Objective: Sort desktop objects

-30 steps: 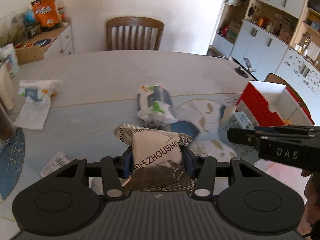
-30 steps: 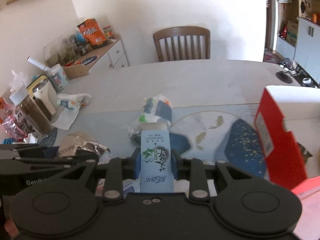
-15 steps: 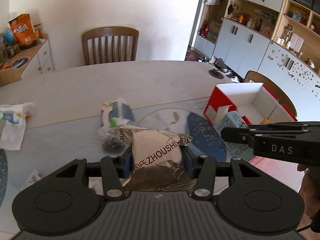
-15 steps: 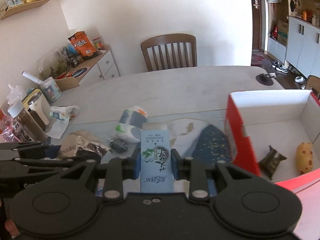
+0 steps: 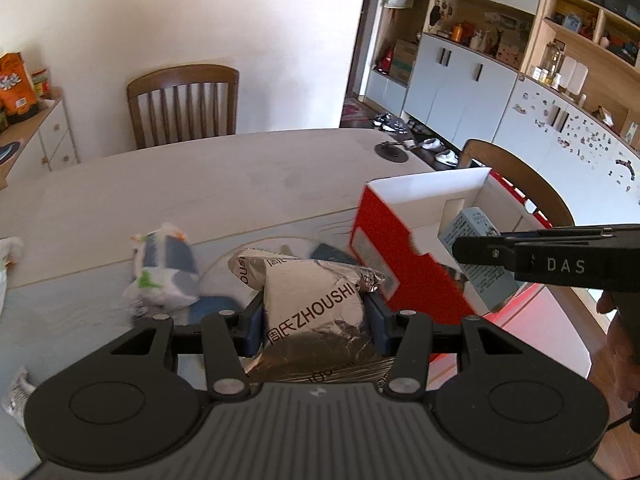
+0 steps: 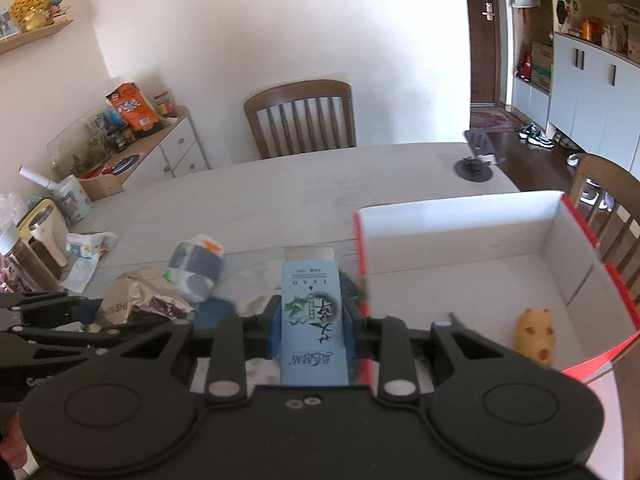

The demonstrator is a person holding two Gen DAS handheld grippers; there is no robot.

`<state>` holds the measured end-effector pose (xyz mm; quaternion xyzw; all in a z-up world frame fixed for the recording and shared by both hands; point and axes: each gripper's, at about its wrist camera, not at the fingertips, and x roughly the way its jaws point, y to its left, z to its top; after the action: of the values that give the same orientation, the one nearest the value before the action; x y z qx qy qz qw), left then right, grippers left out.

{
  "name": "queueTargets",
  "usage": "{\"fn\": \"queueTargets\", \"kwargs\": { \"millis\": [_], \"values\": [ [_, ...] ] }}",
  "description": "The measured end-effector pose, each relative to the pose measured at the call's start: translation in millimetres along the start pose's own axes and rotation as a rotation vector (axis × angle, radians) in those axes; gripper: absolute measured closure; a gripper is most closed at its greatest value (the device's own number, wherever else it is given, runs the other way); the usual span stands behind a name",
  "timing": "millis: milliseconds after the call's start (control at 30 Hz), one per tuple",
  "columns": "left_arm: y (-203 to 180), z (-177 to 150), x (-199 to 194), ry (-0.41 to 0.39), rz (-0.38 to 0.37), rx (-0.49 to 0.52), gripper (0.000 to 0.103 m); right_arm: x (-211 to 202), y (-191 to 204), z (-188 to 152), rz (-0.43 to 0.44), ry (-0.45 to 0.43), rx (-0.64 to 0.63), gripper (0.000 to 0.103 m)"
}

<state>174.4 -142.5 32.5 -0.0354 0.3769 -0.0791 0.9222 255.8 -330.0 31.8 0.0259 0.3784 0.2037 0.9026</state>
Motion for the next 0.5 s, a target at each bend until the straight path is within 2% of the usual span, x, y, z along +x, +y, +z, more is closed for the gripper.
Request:
{"fn": "queueTargets", "kwargs": {
  "millis": [500],
  "values": [
    [-69, 22, 30, 0.005, -0.027, 0.063, 0.054, -8, -77, 11, -0.042, -0.010, 0.015, 0.074]
  ]
}}
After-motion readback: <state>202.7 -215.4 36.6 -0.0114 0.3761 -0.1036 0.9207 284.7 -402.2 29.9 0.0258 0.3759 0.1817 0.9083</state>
